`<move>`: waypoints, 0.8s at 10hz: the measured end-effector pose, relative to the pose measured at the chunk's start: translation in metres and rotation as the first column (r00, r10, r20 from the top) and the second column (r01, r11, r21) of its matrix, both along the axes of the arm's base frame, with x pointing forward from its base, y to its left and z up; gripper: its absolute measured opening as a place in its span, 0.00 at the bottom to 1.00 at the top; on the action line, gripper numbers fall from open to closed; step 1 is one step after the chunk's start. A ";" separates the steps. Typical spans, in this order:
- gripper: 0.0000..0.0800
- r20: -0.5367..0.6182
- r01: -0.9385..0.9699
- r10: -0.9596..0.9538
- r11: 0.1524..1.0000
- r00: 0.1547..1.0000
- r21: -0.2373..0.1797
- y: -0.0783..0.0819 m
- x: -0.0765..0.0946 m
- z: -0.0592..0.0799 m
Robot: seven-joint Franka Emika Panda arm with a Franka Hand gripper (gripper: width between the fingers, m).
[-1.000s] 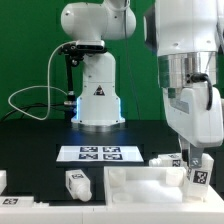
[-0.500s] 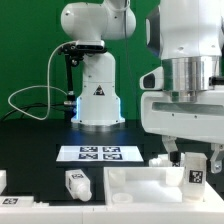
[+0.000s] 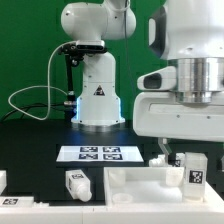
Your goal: Assemble one leg
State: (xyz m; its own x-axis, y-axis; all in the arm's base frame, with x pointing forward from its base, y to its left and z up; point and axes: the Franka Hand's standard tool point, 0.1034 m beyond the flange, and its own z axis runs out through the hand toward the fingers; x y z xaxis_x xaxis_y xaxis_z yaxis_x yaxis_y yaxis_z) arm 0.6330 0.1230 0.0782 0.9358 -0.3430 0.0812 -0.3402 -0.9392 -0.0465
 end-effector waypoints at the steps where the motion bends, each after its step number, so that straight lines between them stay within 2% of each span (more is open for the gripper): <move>1: 0.81 -0.005 -0.046 0.046 0.999 0.999 -0.005 0.002 0.000 0.001; 3: 0.50 -0.005 -0.029 0.029 1.000 1.000 -0.006 -0.001 0.001 0.000; 4: 0.50 -0.005 -0.012 0.012 1.000 1.000 -0.004 -0.001 0.000 0.000; 5: 0.36 -0.008 0.059 -0.059 0.998 0.998 -0.001 -0.004 0.000 0.000; 7: 0.36 -0.012 0.266 -0.266 0.964 0.964 0.017 -0.005 0.001 0.000; 8: 0.36 -0.019 0.393 -0.393 0.919 0.919 0.029 -0.004 0.000 -0.001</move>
Offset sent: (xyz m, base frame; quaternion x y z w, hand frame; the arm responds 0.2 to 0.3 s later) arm 0.0000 0.0000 0.0000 0.0000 0.0000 0.0000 1.0000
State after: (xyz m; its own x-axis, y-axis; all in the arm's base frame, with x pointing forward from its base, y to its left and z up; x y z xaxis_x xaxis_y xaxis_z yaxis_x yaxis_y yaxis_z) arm 0.6333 0.1186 0.0770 0.7260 -0.6857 0.0531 -0.6825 -0.7278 -0.0673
